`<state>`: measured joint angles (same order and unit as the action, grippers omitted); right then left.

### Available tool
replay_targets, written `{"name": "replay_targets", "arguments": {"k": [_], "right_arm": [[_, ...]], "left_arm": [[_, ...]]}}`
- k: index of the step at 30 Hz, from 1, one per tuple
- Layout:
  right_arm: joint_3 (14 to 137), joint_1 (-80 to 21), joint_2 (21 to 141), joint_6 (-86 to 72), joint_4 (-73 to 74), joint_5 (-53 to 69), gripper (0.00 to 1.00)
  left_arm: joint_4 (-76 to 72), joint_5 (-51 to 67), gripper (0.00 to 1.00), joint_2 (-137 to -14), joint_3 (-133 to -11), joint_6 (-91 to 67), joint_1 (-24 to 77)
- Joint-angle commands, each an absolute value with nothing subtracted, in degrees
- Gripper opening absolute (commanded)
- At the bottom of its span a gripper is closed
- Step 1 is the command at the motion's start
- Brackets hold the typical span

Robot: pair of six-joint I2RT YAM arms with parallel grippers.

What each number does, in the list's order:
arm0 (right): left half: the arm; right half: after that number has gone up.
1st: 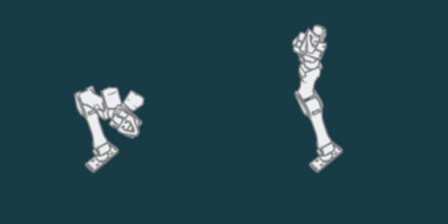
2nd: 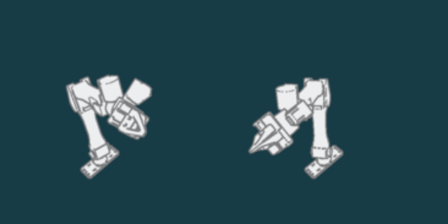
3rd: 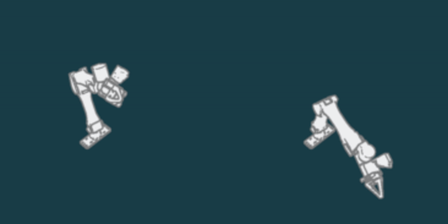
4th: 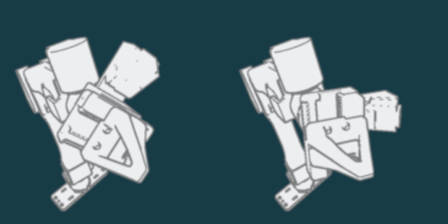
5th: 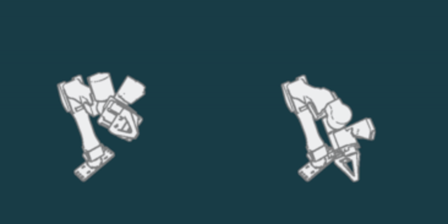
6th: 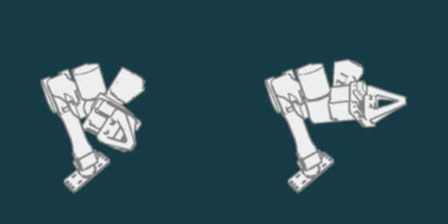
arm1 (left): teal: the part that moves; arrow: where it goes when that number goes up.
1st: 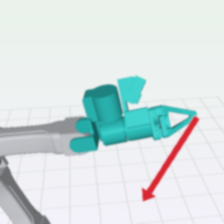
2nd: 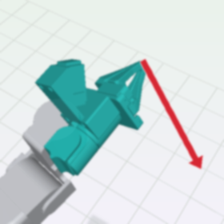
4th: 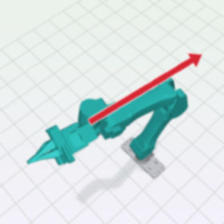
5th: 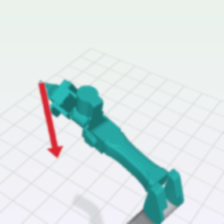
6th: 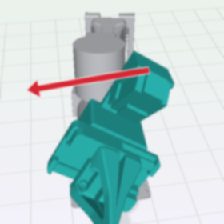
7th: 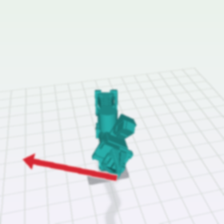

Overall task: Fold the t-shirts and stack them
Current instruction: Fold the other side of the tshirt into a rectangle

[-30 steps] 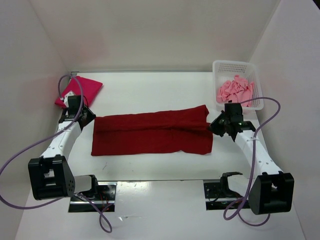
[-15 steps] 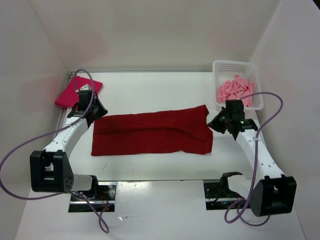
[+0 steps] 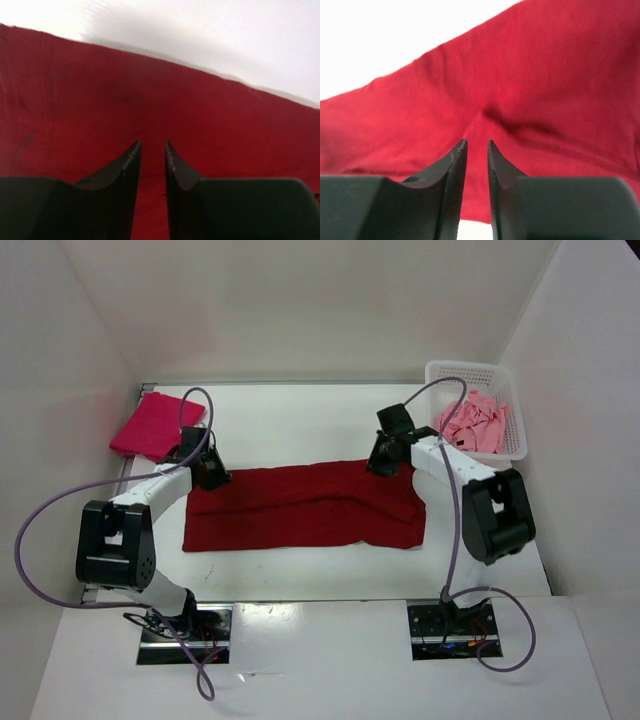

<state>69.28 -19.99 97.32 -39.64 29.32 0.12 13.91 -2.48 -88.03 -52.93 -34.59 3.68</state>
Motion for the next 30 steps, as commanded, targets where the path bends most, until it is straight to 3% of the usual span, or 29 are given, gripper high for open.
{"name": "replay_targets", "arguments": {"k": [1, 6, 16, 19, 30], "right_arm": [[73.21, -20.21, 102.64, -36.65, 25.93, -1.76, 0.31], [77.86, -20.74, 107.39, -36.04, 25.39, -1.76, 0.41], [75.94, -23.55, 108.28, -35.42, 25.66, -2.55, 0.41], [74.71, -24.08, 107.41, -36.12, 26.89, -2.55, 0.36], [69.87, -25.22, 102.75, -37.71, 28.39, -6.06, 0.38]], "left_arm": [[14.58, 0.43, 0.32, -89.03, -52.74, -33.49, 3.6], [15.12, 1.66, 0.32, -86.84, -50.9, -34.01, 3.6], [13.89, 1.67, 0.32, -80.51, -49.75, -35.68, 3.6], [13.89, 1.67, 0.32, -79.99, -49.22, -35.68, 3.6], [12.3, 3.33, 0.32, -79.45, -49.22, -36.21, 3.6]]}}
